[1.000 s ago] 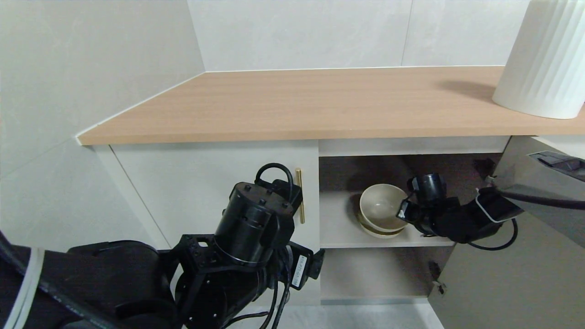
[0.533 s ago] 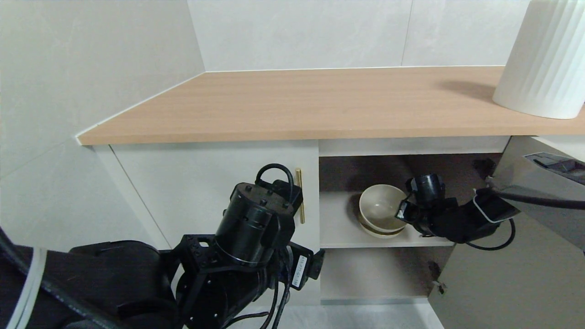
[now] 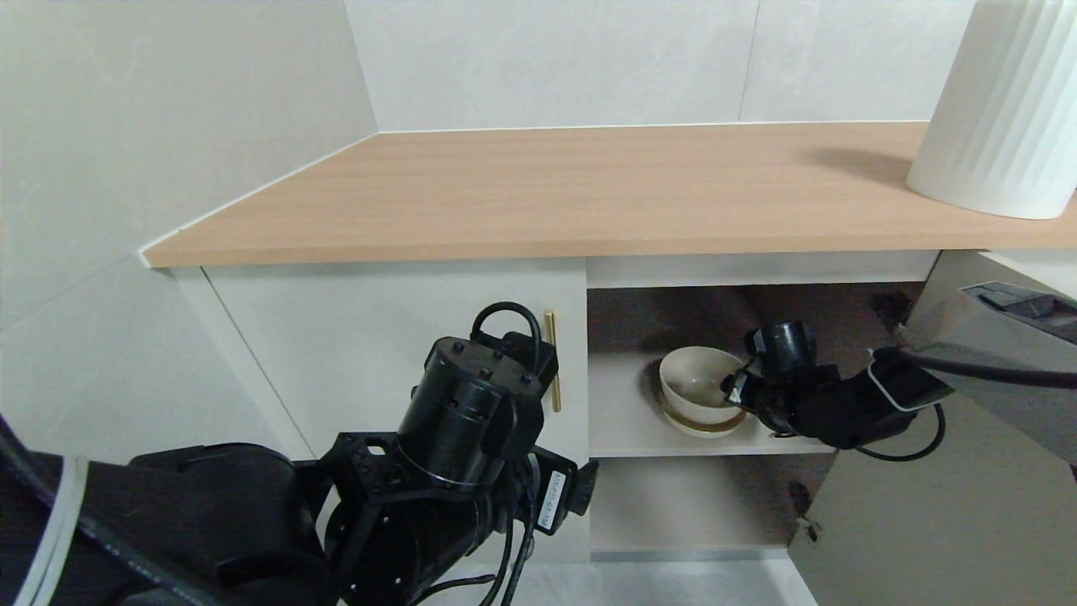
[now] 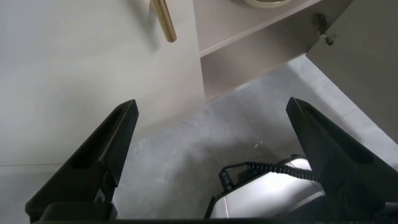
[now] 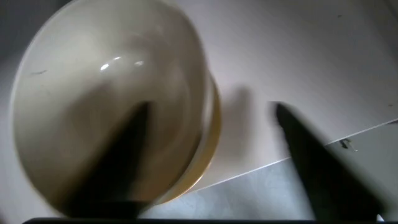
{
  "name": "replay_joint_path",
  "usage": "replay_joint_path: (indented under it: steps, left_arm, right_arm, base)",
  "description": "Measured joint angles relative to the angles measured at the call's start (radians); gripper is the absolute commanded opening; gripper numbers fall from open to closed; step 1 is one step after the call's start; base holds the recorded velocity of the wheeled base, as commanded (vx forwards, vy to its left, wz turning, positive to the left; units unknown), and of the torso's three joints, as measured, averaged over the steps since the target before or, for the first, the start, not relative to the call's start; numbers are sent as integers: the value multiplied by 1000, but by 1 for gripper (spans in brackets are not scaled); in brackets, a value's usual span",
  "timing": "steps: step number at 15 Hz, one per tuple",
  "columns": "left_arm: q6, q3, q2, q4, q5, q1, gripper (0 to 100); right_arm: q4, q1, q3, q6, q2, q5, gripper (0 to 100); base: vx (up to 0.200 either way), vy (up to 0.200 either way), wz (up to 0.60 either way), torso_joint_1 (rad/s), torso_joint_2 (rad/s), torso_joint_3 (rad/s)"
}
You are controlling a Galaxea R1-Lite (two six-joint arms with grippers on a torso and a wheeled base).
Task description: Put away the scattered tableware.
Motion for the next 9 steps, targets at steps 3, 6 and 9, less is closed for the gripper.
replay_joint_path:
  steps: [3, 6, 9]
  left_arm:
    - [-49, -16, 3, -1, -8, 31, 100]
    - [-103, -34, -38, 5, -43, 113, 100]
    - [-141, 39, -132, 38, -92, 219, 100]
  right_arm:
    - [8, 3, 28, -2, -32, 22, 100]
    - [28, 26, 123, -35, -153, 116, 100]
    - [109, 51, 269, -150, -369, 169, 100]
  base:
    - [0, 0, 0, 0, 0, 0]
    - [0, 0, 0, 0, 0, 0]
    - [0, 0, 0, 0, 0, 0]
